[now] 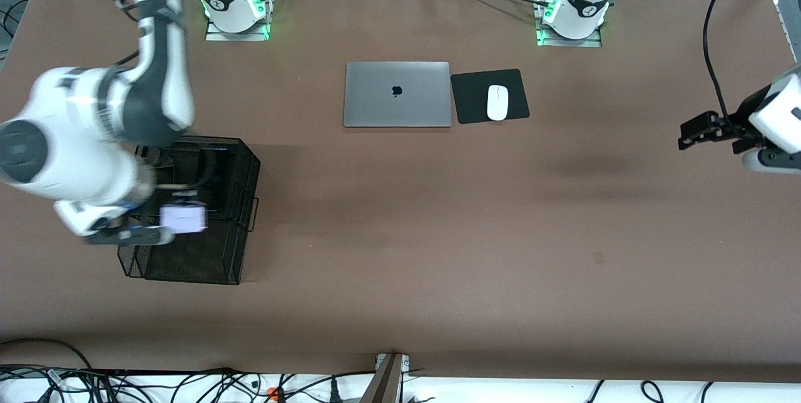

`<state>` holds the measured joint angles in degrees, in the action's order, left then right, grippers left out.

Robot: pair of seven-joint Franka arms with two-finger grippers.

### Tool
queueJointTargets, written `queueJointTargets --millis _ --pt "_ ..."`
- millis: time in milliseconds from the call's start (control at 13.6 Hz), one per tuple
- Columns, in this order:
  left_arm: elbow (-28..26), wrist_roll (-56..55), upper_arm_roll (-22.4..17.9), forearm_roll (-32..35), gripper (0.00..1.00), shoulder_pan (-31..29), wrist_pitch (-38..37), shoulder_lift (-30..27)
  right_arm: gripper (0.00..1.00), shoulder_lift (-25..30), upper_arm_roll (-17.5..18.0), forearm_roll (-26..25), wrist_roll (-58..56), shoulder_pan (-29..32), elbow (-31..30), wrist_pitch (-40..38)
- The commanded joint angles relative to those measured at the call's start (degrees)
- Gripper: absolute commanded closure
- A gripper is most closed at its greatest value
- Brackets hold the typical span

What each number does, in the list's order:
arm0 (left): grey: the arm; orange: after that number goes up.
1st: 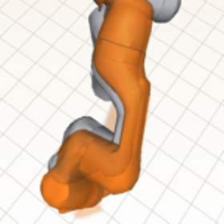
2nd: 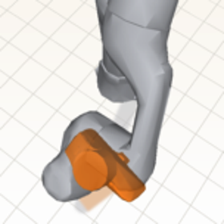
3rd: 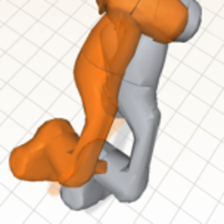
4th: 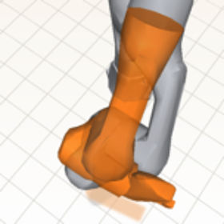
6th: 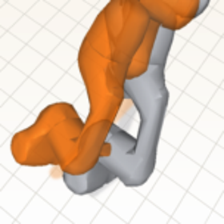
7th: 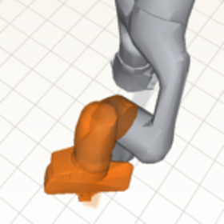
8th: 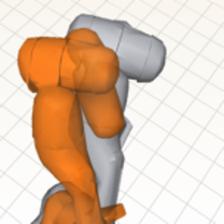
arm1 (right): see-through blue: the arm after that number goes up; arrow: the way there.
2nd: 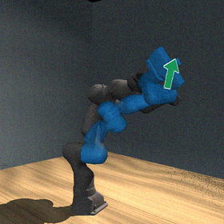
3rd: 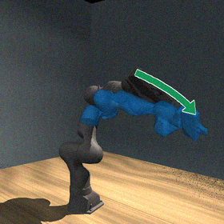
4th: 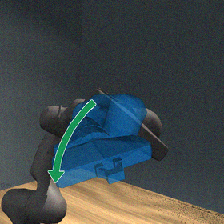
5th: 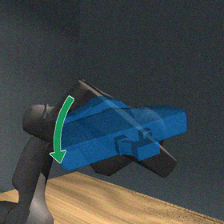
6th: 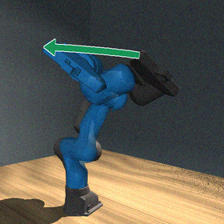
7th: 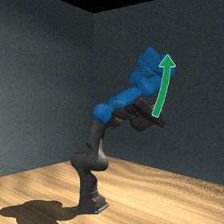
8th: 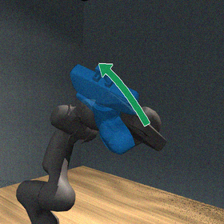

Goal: Place phones with both arms
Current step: 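Carry the white phone with the right gripper into the basket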

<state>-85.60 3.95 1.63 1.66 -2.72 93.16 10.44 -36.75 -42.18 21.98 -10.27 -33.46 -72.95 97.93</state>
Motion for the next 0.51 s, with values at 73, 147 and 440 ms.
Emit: queueJointTargets --millis 73,147,440 --pt "2.9 -0.2 0.9 1.2 0.0 0.0 -1.0 1.0 1.0 -8.4 3.4 1.6 -8.8 8.0 7.6 4.3" --pt "3.2 -0.3 0.9 1.5 0.0 0.6 -1.0 1.1 1.0 -9.4 6.4 2.0 -9.1 10.7 7.6 6.2" --pt "3.2 -0.4 1.7 1.0 0.0 0.6 -1.7 0.5 1.0 -14.5 15.0 2.0 -10.0 16.1 8.6 12.6"
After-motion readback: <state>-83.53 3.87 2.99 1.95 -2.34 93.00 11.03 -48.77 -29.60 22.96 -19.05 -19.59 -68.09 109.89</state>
